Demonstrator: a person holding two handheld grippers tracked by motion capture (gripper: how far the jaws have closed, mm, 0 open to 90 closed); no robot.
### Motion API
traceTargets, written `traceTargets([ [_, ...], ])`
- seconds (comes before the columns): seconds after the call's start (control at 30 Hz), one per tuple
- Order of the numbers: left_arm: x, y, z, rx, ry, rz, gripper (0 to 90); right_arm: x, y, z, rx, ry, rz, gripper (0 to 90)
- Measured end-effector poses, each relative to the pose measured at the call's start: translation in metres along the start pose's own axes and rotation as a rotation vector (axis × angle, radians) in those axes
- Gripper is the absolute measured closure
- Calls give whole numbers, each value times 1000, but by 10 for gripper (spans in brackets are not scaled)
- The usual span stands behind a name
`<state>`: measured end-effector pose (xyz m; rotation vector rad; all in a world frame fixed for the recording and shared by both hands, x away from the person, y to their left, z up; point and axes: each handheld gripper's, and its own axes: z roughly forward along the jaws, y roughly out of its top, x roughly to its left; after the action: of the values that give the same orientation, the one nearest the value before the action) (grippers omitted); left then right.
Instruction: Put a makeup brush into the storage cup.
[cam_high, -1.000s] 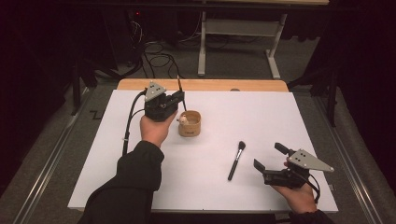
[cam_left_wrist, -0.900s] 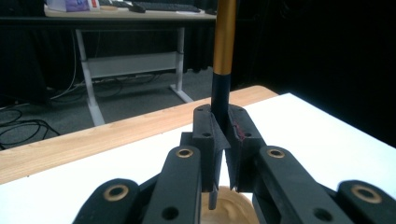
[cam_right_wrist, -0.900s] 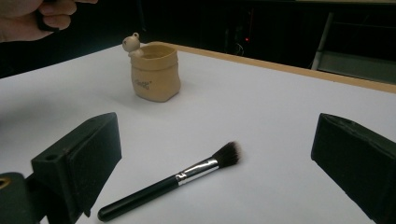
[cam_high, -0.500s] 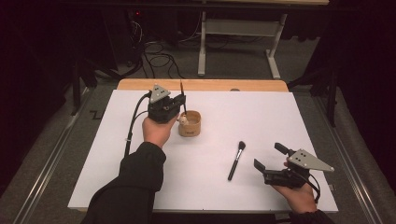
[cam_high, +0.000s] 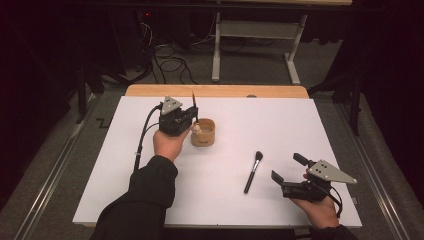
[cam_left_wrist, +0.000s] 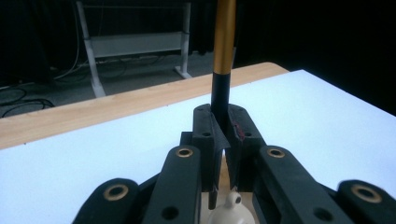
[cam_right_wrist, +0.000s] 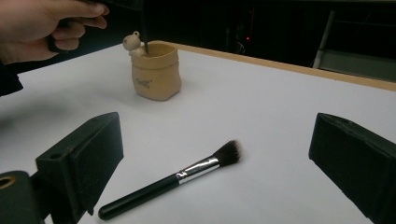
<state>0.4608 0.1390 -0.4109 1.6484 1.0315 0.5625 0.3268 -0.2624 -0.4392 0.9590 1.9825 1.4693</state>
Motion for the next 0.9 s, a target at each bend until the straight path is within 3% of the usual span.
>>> traceTargets([
  [0.47, 3, -16, 5, 37, 14, -9, 830, 0, -1, 1, 6, 2, -1, 46],
  [0.77, 4, -14, 3, 31, 20, -2, 826, 1, -1, 2, 8, 3, -1, 49],
  [0.8, 5, -14, 3, 34, 19, -6, 816, 1, -1, 2, 10, 4, -1, 49],
  [0.9, 7, -15, 4, 41, -11, -21, 624, 1, -1, 2, 9, 3, -1, 49],
])
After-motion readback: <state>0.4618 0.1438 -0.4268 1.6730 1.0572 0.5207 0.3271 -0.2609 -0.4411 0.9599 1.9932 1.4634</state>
